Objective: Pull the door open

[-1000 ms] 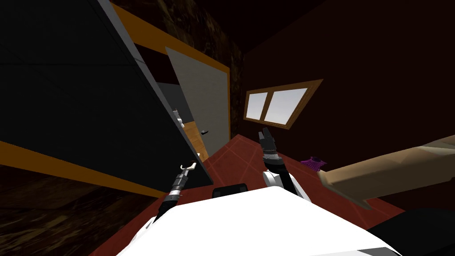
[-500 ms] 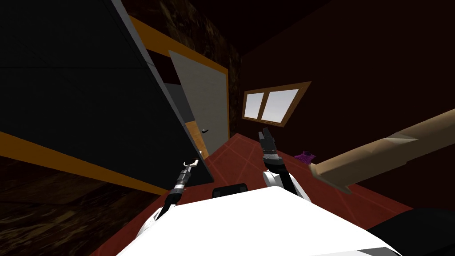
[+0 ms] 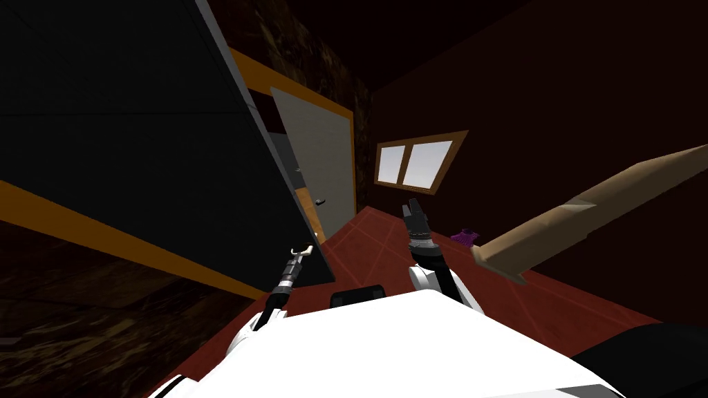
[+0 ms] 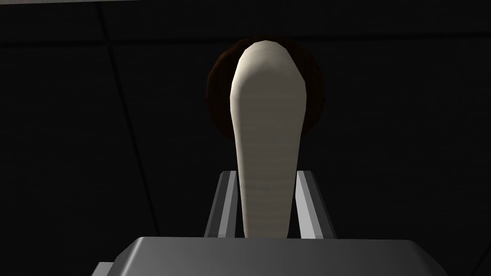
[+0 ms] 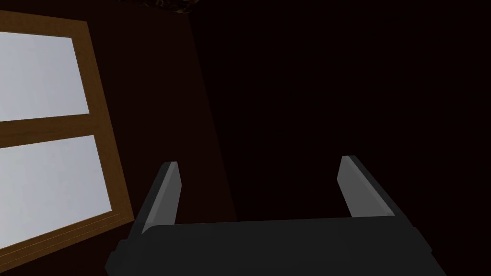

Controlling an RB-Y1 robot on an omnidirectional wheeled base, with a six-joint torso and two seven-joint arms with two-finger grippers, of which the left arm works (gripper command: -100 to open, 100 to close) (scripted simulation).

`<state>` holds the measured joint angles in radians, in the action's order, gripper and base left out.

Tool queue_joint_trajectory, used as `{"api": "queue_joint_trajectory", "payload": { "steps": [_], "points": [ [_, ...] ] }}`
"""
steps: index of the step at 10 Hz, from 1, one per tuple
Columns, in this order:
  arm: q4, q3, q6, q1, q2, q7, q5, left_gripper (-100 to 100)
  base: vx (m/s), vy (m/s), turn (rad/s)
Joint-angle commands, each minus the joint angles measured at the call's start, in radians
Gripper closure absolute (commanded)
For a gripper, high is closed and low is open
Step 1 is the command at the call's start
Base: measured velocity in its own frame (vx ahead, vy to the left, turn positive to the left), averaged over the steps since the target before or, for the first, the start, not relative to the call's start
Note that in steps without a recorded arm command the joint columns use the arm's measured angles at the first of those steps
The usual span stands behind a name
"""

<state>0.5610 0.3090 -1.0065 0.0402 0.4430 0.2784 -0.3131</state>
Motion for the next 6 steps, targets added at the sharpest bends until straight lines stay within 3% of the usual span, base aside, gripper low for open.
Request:
{"api": "queue_joint_trajectory", "payload": {
  "steps": [1, 2, 3, 5, 6],
  "points": [
    [-0.011, 0.007, -0.033, -0.019, 0.016, 0.017, -0.004, 100, -0.091, 0.007, -0.234],
    [-0.011, 0.007, -0.033, -0.019, 0.016, 0.017, -0.004, 100, -0.102, 0.007, -0.112],
    [-0.02, 0.013, -0.059, -0.034, 0.029, 0.03, -0.006, 100, -0.119, 0.004, -0.155],
    [-0.029, 0.02, -0.088, -0.051, 0.043, 0.044, -0.009, 100, -0.124, 0.026, -0.131],
    [-0.039, 0.026, -0.118, -0.068, 0.058, 0.06, -0.013, 100, -0.151, 0.056, -0.208]
  ]
}}
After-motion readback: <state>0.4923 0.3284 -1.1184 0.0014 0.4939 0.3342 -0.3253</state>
